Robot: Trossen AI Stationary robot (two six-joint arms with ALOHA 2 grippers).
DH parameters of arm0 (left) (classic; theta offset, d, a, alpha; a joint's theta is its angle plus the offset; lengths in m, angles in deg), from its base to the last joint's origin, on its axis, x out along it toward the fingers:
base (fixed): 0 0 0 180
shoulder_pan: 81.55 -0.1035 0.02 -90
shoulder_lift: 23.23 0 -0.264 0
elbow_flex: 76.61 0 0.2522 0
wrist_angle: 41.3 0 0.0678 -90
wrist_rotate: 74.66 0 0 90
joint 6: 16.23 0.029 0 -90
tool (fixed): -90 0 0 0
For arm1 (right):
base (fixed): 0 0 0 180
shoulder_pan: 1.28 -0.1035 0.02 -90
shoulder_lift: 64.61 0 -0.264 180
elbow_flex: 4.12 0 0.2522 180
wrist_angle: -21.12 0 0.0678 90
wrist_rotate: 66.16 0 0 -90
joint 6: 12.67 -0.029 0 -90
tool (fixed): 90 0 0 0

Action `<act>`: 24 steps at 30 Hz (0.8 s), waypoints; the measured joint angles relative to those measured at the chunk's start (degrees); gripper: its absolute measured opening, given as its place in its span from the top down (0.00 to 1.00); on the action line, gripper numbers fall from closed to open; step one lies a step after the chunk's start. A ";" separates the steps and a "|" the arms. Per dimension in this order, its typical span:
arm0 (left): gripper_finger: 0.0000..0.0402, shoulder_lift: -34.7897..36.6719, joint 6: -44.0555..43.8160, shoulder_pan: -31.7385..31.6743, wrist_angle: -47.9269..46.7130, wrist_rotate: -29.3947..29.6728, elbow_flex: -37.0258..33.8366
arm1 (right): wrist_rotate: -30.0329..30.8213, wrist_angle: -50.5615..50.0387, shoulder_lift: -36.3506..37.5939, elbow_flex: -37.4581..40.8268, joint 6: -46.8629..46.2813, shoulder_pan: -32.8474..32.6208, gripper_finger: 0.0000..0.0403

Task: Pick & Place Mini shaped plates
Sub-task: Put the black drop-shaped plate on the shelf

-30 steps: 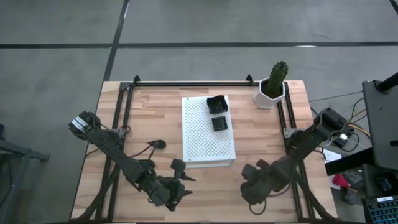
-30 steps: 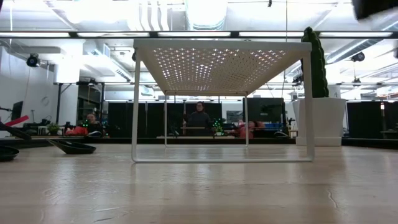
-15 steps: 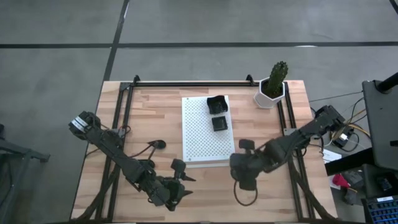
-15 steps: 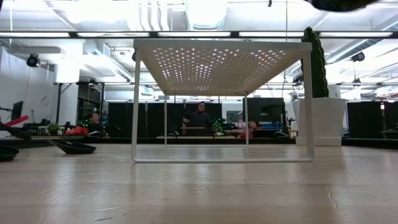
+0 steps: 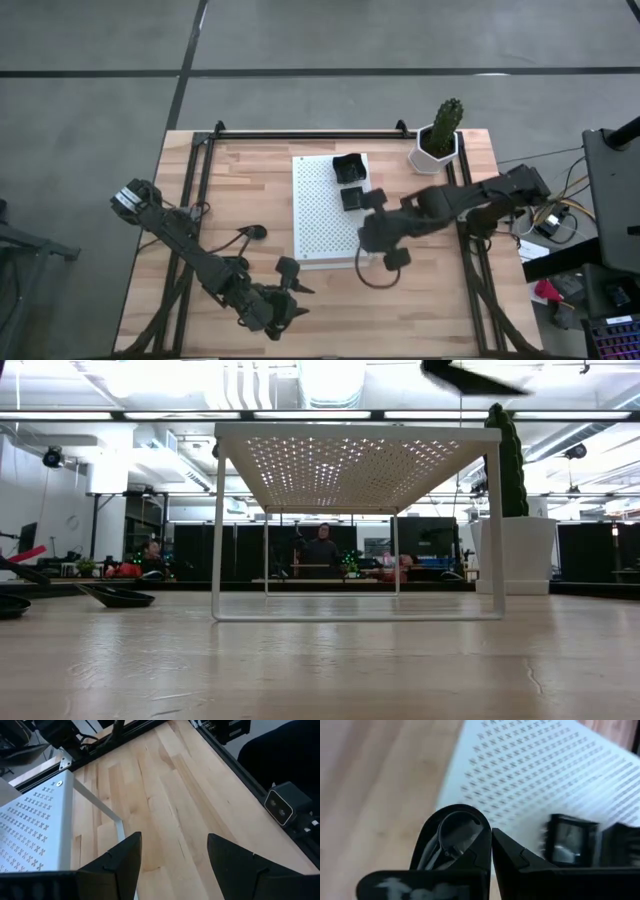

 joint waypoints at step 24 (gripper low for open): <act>0.45 0.81 -2.42 -0.06 0.04 8.17 0.07 | -5.63 2.84 -5.67 -1.68 23.88 7.71 0.98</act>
